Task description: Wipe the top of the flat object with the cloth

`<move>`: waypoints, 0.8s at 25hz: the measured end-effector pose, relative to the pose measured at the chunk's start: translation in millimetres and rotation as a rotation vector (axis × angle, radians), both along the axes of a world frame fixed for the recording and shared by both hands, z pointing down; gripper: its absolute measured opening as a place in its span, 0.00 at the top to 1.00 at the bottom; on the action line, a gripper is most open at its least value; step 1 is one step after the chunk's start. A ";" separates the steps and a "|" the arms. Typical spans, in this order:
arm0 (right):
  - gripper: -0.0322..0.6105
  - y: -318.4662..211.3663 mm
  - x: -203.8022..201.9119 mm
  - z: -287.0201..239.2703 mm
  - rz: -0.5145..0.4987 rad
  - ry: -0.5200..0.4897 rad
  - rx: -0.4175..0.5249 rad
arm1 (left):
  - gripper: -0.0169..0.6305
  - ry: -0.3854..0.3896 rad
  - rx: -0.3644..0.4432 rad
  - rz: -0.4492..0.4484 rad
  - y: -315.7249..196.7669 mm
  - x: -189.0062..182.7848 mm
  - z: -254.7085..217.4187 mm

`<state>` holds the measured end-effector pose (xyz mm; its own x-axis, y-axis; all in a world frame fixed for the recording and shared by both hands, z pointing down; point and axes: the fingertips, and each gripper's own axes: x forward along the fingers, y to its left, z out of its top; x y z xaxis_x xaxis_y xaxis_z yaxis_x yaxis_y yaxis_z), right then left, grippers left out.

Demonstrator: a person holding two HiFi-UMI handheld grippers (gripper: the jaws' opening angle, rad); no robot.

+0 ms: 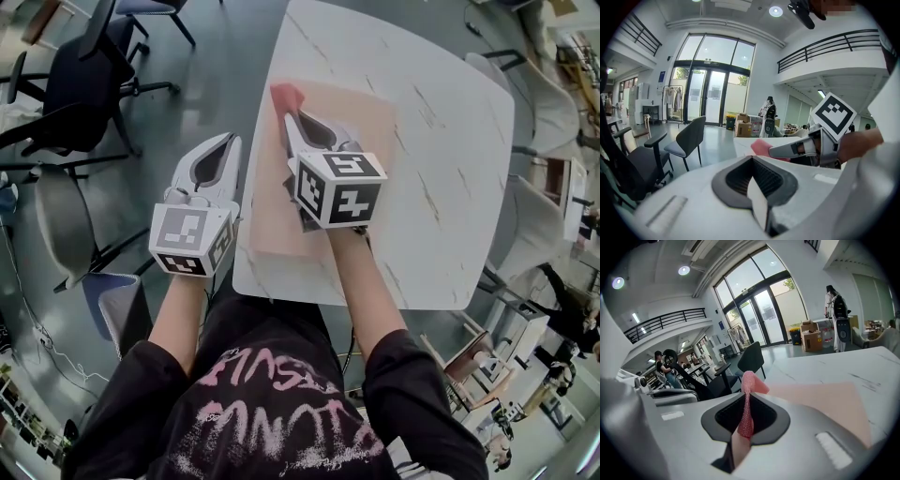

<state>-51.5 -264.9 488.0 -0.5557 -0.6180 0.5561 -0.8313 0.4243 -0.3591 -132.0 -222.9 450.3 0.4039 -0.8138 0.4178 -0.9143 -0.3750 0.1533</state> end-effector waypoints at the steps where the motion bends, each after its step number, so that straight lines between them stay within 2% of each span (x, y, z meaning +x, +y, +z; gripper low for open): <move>1: 0.88 -0.7 2.3 0.7 0.004 0.005 -0.001 | 0.97 0.000 0.000 0.003 -0.1 0.5 0.8; 20: 0.88 0.3 74.9 7.4 0.113 0.075 -0.020 | 0.97 0.009 0.005 0.074 -2.4 35.3 1.7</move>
<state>23.4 -264.5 495.4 -0.4394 -0.6624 0.6067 -0.8983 0.3199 -0.3013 -96.7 -225.3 452.0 0.4664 -0.7838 0.4101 -0.8828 -0.4419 0.1595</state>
